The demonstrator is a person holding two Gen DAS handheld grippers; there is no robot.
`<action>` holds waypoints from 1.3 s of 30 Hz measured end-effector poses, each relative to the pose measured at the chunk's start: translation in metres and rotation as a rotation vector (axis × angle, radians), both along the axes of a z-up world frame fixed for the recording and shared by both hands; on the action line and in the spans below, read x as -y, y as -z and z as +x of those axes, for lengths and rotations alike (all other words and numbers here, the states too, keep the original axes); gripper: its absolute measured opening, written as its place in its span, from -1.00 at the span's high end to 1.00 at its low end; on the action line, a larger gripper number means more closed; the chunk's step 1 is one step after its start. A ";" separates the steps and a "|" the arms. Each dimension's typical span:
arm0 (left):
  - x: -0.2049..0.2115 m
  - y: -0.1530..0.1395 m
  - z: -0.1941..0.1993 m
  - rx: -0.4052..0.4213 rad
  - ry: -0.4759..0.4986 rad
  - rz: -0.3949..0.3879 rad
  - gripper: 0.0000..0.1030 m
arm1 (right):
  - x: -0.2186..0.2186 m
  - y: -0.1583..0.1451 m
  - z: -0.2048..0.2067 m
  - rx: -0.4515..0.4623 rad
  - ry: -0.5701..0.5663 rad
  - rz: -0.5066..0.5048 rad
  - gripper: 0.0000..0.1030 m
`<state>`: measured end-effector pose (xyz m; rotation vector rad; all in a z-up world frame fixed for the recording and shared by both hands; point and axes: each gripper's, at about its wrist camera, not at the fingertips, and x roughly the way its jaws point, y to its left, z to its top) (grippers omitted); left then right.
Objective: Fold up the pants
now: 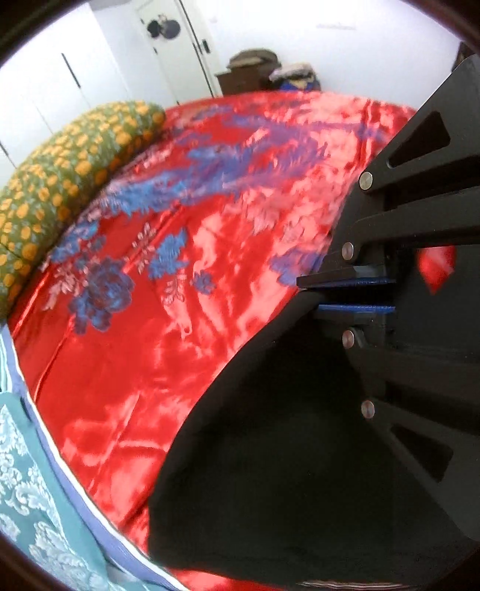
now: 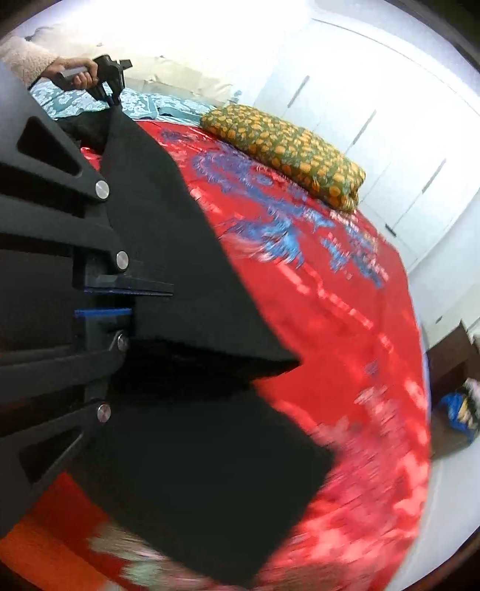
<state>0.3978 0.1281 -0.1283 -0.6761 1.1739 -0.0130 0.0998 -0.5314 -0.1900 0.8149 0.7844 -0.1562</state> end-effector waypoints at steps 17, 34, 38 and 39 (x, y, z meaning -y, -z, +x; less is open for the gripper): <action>0.029 0.013 -0.253 -0.042 0.139 0.070 0.91 | 0.080 0.013 -0.052 -0.280 0.014 -0.043 0.90; 0.045 0.016 -0.300 -0.040 0.198 0.158 0.91 | 0.091 0.008 -0.046 -0.343 -0.025 -0.169 0.90; 0.052 0.019 -0.302 -0.050 0.227 0.195 0.91 | 0.092 0.008 -0.046 -0.342 -0.017 -0.173 0.90; 0.054 0.021 -0.302 -0.061 0.236 0.208 0.91 | 0.091 0.008 -0.044 -0.348 -0.019 -0.177 0.90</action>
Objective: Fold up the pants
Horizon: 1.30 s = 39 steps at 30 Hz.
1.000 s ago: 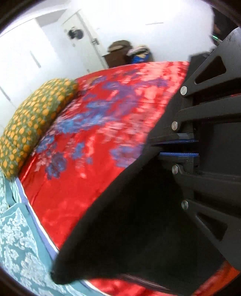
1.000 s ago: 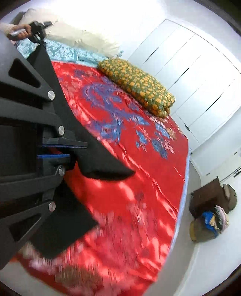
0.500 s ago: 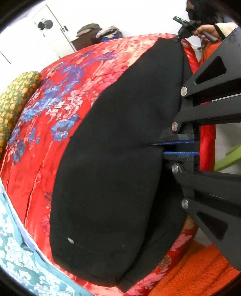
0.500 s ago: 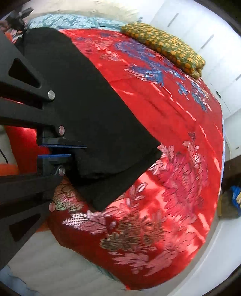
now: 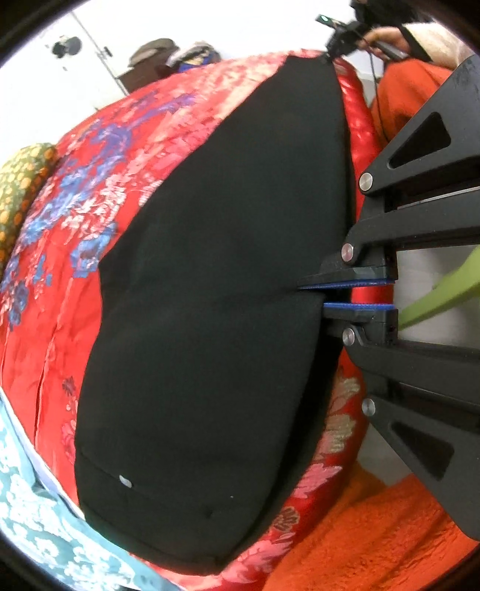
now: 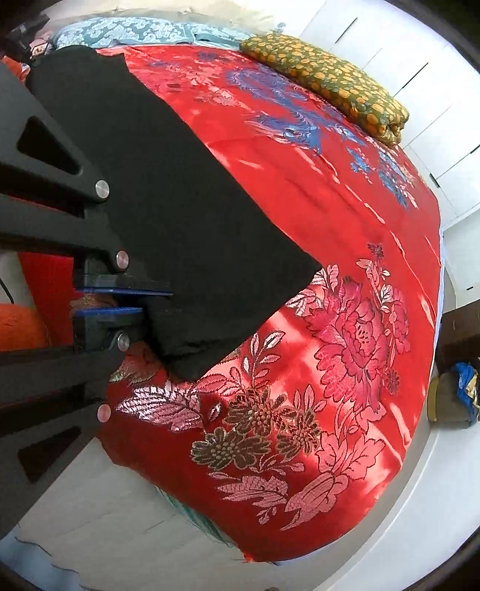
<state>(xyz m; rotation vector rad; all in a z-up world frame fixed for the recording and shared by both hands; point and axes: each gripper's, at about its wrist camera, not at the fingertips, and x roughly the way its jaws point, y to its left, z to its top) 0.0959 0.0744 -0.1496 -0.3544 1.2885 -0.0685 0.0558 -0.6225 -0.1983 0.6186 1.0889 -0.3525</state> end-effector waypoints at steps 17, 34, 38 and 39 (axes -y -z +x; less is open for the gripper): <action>0.013 0.022 0.003 -0.072 0.033 0.073 0.91 | -0.007 -0.003 0.003 -0.030 -0.014 -0.051 0.89; 0.004 0.028 -0.001 -0.146 0.016 0.102 0.45 | -0.001 -0.007 -0.001 -0.056 -0.006 -0.061 -0.01; -0.002 0.005 -0.017 -0.113 0.044 0.146 -0.19 | 0.009 -0.029 -0.021 -0.007 0.058 -0.149 -0.39; -0.002 -0.002 -0.023 -0.103 0.062 0.159 -0.19 | 0.012 -0.033 -0.023 0.000 0.064 -0.162 -0.39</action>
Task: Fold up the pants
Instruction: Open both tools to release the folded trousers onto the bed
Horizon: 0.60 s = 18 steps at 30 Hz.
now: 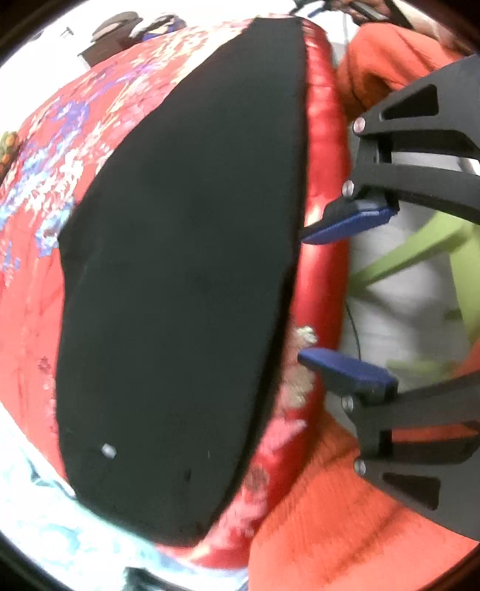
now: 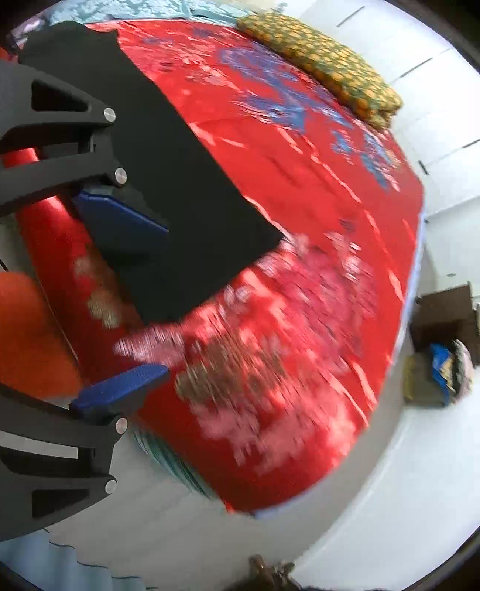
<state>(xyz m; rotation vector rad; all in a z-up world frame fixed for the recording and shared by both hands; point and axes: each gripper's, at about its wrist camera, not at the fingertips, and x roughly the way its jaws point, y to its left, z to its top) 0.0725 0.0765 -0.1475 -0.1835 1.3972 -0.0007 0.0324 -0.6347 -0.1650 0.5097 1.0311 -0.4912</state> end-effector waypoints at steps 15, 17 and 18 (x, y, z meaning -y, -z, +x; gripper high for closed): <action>0.050 -0.059 -0.004 0.216 0.163 0.073 -0.41 | -0.014 0.016 0.114 -0.129 -0.352 -0.295 0.90; 0.055 -0.058 0.000 0.251 0.174 0.112 -0.55 | -0.012 0.016 0.113 -0.117 -0.336 -0.330 0.89; 0.058 -0.056 0.005 0.263 0.180 0.136 -0.56 | -0.008 0.016 0.111 -0.127 -0.311 -0.336 0.87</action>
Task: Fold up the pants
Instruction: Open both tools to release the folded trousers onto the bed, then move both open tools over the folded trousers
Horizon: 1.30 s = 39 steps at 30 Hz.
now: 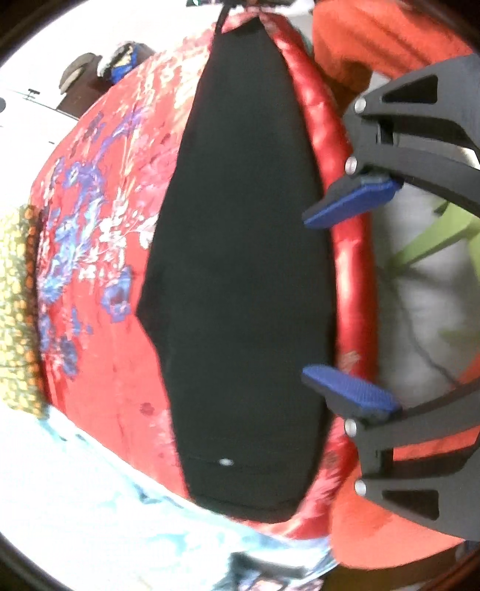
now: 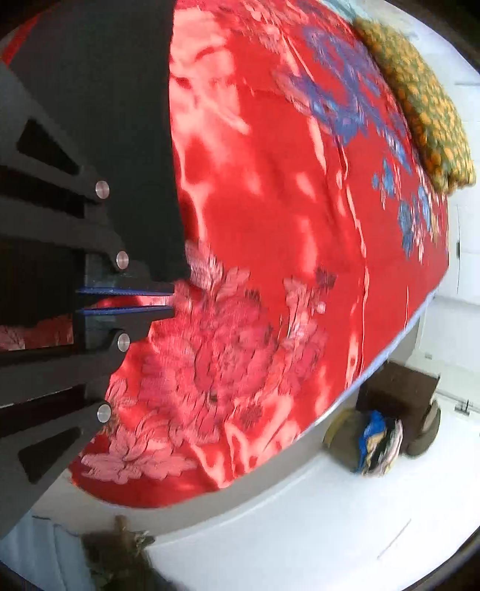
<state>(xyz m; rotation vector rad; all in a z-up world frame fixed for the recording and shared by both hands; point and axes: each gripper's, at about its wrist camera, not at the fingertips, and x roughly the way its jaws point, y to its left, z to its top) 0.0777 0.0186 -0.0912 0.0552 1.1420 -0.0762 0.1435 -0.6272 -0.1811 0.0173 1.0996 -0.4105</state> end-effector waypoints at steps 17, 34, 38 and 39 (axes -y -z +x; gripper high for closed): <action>0.003 0.095 0.043 -0.136 0.068 0.072 -0.81 | -0.268 -0.015 -0.073 0.081 -0.367 0.314 -0.36; -0.068 0.094 0.064 -0.070 -0.187 0.105 -0.85 | -0.311 0.040 -0.057 -0.032 -0.430 0.259 -0.78; -0.056 0.083 0.051 -0.058 -0.180 0.099 -0.83 | -0.280 0.017 -0.061 0.059 -0.397 0.313 -0.74; -0.054 0.080 0.047 -0.052 -0.175 0.085 -0.83 | -0.262 0.003 -0.065 0.121 -0.374 0.340 -0.74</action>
